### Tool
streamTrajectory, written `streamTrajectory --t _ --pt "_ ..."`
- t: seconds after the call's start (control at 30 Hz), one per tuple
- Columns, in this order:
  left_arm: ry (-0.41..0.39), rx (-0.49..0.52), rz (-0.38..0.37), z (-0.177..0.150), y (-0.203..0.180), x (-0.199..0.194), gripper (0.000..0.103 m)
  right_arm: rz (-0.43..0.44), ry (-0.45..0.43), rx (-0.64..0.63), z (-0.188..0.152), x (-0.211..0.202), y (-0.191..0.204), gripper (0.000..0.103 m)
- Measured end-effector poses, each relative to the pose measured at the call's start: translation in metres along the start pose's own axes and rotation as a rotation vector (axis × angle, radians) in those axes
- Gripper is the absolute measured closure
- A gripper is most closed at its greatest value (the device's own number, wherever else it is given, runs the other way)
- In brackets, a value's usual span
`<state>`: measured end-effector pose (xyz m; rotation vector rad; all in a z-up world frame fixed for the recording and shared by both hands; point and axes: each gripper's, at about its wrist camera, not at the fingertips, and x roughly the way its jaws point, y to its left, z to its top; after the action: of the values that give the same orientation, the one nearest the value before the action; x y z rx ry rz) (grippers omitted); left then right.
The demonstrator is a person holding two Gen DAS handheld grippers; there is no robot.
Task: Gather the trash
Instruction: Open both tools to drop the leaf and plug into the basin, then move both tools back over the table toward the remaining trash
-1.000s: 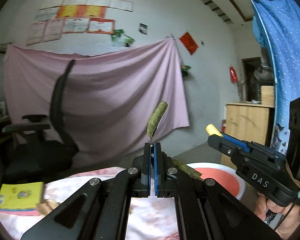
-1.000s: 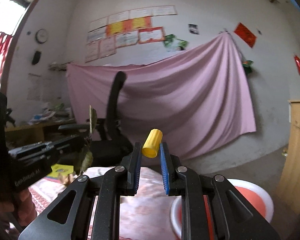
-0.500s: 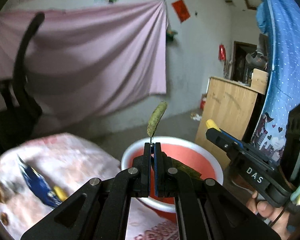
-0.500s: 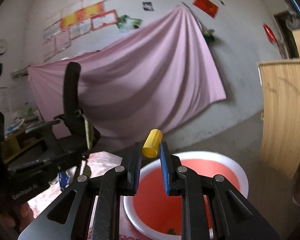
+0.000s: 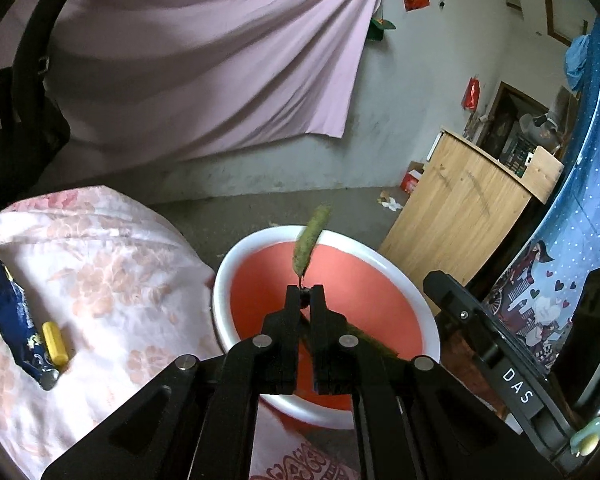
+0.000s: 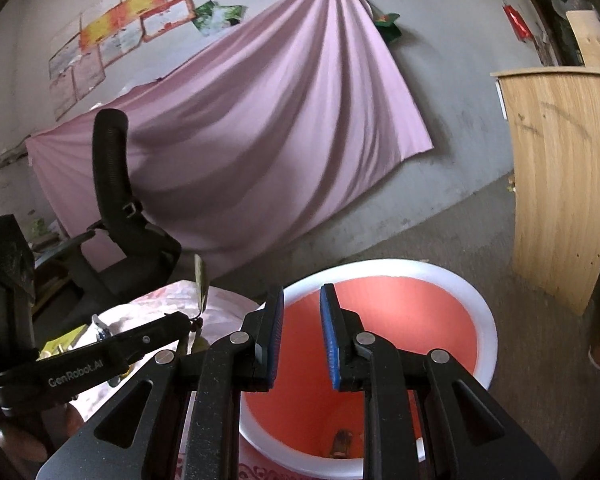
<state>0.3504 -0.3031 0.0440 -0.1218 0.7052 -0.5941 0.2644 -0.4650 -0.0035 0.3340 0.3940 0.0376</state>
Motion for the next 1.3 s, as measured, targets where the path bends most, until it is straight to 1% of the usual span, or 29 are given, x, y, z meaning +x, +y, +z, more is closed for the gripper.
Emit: streamTrajectory --t 0.13,0.17,0.2,0.27,0.3,0.37,0.5,0.57,0.6,0.67,0.73,0.8,0.83,0.87,0.9,0.93,0.97,1.0,1.07,1.13,1.3 --pt "0.006 0.001 0.007 0.0 -0.001 0.006 0.086 -0.008 0.006 0.009 0.0 0.001 -0.003 0.085" --pt "0.003 0.0 0.009 -0.006 0.0 0.003 0.085 -0.011 0.007 0.008 0.0 0.001 -0.003 0.084" --pt "0.0 -0.002 0.011 -0.006 0.0 0.003 0.084 -0.013 0.008 0.008 0.001 0.001 -0.003 0.083" --pt "-0.008 -0.005 0.018 -0.01 0.001 0.001 0.083 -0.018 0.006 0.011 0.001 0.0 -0.002 0.074" --pt "-0.012 -0.007 0.023 -0.013 0.004 -0.002 0.082 -0.019 0.003 0.013 0.001 0.0 -0.002 0.073" --pt "-0.024 -0.017 0.03 -0.014 0.008 -0.007 0.076 -0.019 0.0 0.01 0.001 -0.001 -0.002 0.073" --pt "-0.058 -0.04 0.046 -0.017 0.018 -0.021 0.072 -0.027 -0.006 -0.004 0.001 -0.001 0.002 0.07" --pt "-0.08 -0.041 0.064 -0.019 0.022 -0.03 0.067 -0.028 -0.017 -0.009 0.002 -0.002 0.005 0.062" --pt "-0.093 -0.038 0.073 -0.019 0.022 -0.034 0.066 -0.027 -0.026 -0.011 0.003 -0.004 0.007 0.06" --pt "-0.13 -0.027 0.098 -0.023 0.027 -0.047 0.058 -0.02 -0.048 -0.016 0.004 -0.007 0.011 0.054" --pt "-0.17 -0.022 0.128 -0.026 0.031 -0.061 0.051 -0.011 -0.078 -0.027 0.007 -0.011 0.017 0.05" --pt "-0.209 -0.026 0.151 -0.028 0.038 -0.074 0.046 0.002 -0.112 -0.044 0.009 -0.016 0.025 0.039" --pt "-0.227 -0.032 0.16 -0.03 0.042 -0.08 0.04 0.007 -0.124 -0.049 0.009 -0.018 0.028 0.024" --pt "-0.252 -0.044 0.176 -0.032 0.048 -0.089 0.028 0.021 -0.148 -0.054 0.009 -0.021 0.033 0.018" --pt "-0.273 -0.053 0.193 -0.033 0.052 -0.095 0.019 0.034 -0.167 -0.058 0.009 -0.024 0.037 0.017" --pt "-0.299 -0.063 0.216 -0.035 0.056 -0.103 0.005 0.045 -0.179 -0.063 0.008 -0.026 0.04 0.014" --pt "-0.336 -0.076 0.248 -0.039 0.061 -0.112 0.002 0.056 -0.19 -0.07 0.008 -0.027 0.044 0.006" --pt "-0.379 -0.089 0.278 -0.042 0.065 -0.122 0.002 0.066 -0.204 -0.08 0.007 -0.029 0.049 0.0" --pt "-0.42 -0.106 0.309 -0.048 0.074 -0.138 0.002 0.085 -0.229 -0.097 0.005 -0.031 0.058 0.0" --pt "-0.439 -0.114 0.333 -0.055 0.083 -0.151 0.002 0.113 -0.237 -0.123 0.004 -0.033 0.069 0.0" --pt "-0.502 -0.107 0.407 -0.069 0.102 -0.185 0.002 0.173 -0.269 -0.199 -0.004 -0.038 0.099 0.0"
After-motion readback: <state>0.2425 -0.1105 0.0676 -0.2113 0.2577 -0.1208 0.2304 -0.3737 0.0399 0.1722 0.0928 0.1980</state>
